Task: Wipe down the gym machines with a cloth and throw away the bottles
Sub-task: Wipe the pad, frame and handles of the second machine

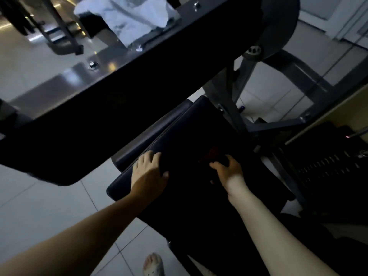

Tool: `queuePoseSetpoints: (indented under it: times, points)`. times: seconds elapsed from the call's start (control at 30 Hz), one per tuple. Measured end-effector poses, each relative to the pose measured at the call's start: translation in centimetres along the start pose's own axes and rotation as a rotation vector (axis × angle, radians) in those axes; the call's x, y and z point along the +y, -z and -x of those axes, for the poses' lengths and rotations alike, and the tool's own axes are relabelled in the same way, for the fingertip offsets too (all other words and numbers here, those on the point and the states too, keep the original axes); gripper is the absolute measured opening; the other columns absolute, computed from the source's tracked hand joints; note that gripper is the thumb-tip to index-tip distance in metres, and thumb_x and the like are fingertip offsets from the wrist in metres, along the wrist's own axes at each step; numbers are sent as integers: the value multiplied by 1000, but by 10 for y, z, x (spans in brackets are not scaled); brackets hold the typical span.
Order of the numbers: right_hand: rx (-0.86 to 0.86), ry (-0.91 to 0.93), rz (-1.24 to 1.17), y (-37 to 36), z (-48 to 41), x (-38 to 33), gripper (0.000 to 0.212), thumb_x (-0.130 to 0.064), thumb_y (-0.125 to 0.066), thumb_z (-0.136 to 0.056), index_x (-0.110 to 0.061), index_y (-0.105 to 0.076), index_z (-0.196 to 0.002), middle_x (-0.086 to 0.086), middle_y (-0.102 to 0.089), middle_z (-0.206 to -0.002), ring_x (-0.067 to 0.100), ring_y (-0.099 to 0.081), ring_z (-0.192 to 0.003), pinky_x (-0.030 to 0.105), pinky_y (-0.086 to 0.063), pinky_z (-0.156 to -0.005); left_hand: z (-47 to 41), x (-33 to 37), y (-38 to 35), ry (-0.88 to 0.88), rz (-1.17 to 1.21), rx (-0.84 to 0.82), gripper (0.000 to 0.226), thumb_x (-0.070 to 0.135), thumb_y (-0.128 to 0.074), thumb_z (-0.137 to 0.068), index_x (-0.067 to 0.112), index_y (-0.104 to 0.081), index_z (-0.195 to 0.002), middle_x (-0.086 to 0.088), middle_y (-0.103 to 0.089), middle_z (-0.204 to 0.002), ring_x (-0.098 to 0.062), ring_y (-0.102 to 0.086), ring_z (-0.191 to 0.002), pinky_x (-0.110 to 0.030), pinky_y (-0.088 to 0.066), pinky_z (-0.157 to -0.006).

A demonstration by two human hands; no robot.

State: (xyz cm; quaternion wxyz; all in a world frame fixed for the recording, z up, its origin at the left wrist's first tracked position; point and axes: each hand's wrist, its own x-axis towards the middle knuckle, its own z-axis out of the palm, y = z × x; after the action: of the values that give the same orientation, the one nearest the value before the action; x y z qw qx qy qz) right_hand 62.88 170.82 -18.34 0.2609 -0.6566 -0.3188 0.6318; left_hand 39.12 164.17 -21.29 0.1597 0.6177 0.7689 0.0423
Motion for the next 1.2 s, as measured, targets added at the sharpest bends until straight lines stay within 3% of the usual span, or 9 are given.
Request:
queuePoseSetpoints:
  times: [0.1,0.2,0.3,0.47,0.67,0.83,1.0,1.1,1.2]
  points:
    - [-53,177,192,-4,-27,15,34,-20,-66,-91,-16,-64,-125,5,-67,-116,18,-67,-96,34,-59,-81,-15,-4,-26,113,-39,-29,115,71,-66,-81,18,-4,-162,-11,-6,-169,-29,-4,-156,-42,-4,-127]
    - [-24,470,472,-5,-67,17,38,-18,-66,-92,-12,-61,-130,6,-63,-121,14,-61,-102,17,-47,-88,-24,8,-55,212,-129,-68,138,82,-66,-71,11,12,-160,-16,14,-168,-33,14,-156,-48,4,-127]
    - [151,703,728,-5,-116,6,45,-22,-64,-93,-14,-56,-137,11,-57,-138,32,-52,-127,46,-41,-107,-29,17,-62,228,-224,-47,142,82,-68,-68,6,9,-159,-22,9,-167,-39,9,-155,-55,-3,-126]
    - [344,767,1091,2,-147,11,42,-30,-69,-87,-26,-63,-128,9,-45,-130,36,-48,-117,50,-40,-98,-27,19,-63,254,-241,-33,143,86,-67,-64,8,6,-160,-20,5,-168,-38,5,-155,-54,-5,-126]
    - [335,692,868,-43,-149,15,37,-19,-63,-88,-14,-56,-125,17,-42,-130,37,-56,-105,40,-49,-93,-20,7,-74,221,-204,63,141,93,-57,-64,15,9,-161,-14,11,-169,-30,12,-156,-51,1,-127]
    - [156,958,952,-107,-97,48,34,-24,-70,-79,-15,-58,-109,16,-50,-118,33,-58,-97,39,-52,-80,-19,3,-76,213,-166,107,137,96,-46,-61,15,0,-163,-12,6,-170,-25,10,-157,-47,4,-127]
    - [-102,1356,1242,-73,-125,29,38,-29,-71,-77,-14,-61,-110,17,-54,-108,35,-58,-90,42,-50,-71,-11,-9,-89,129,-218,206,130,100,-30,-69,11,-11,-162,-16,-3,-170,-27,3,-158,-51,-5,-127]
    - [177,1247,1363,-50,-183,-20,41,-33,-66,-87,-15,-53,-121,18,-52,-120,37,-56,-102,44,-46,-84,-12,-9,-97,123,-290,233,128,99,-26,-73,9,-8,-162,-17,-2,-170,-28,4,-158,-52,-6,-127]
    - [415,989,1148,-28,-224,-60,38,-31,-58,-95,-15,-47,-127,17,-48,-128,38,-54,-112,49,-44,-98,-11,-7,-99,121,-318,237,127,99,-24,-74,9,-8,-162,-18,-1,-170,-28,4,-158,-52,-6,-127]
